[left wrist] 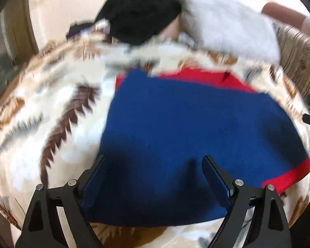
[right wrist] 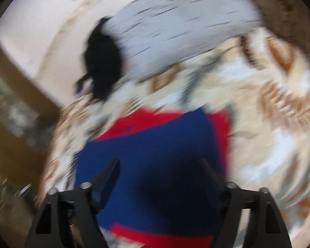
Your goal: Fold small clothes
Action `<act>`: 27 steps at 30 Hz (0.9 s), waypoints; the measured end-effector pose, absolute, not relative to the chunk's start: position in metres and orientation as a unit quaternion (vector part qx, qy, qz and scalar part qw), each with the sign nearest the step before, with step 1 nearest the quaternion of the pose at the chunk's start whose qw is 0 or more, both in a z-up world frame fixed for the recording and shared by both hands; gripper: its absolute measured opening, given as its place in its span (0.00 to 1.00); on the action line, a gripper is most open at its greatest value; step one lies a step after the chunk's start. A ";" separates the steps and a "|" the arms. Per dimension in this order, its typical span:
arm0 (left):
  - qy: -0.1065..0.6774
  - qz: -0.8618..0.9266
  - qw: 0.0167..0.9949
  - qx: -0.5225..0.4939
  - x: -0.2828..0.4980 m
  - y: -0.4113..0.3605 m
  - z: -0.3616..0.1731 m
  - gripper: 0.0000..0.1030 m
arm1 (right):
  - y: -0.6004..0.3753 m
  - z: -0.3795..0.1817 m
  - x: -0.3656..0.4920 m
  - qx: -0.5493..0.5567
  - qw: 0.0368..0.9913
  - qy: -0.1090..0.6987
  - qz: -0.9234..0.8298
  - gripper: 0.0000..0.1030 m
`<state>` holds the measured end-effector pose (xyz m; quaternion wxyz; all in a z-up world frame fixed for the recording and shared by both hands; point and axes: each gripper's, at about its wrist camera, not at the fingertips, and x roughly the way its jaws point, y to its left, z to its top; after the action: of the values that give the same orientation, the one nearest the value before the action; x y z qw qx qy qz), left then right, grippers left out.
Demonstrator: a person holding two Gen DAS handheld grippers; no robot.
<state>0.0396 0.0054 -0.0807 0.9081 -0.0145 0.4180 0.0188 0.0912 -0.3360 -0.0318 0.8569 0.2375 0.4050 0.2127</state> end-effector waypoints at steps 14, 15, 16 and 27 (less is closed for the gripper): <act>0.406 0.023 0.913 0.048 0.035 -0.010 -0.095 0.90 | -0.319 -0.033 0.132 0.251 0.846 0.435 0.181 0.85; 0.406 0.022 0.912 0.049 0.034 -0.010 -0.095 0.90 | -0.322 -0.044 0.148 0.249 0.841 0.453 0.161 0.85; 0.406 0.021 0.913 0.044 0.034 -0.009 -0.095 0.90 | -0.322 -0.049 0.157 0.244 0.841 0.461 0.143 0.84; 0.398 0.011 0.917 0.033 0.035 -0.002 -0.100 0.97 | -0.335 -0.048 0.215 0.239 0.847 0.464 0.105 0.84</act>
<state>0.0354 -0.0021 -0.1002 0.9168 0.0332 0.3978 0.0113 0.2154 -0.3348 -0.0476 0.8466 0.2391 0.4638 0.1053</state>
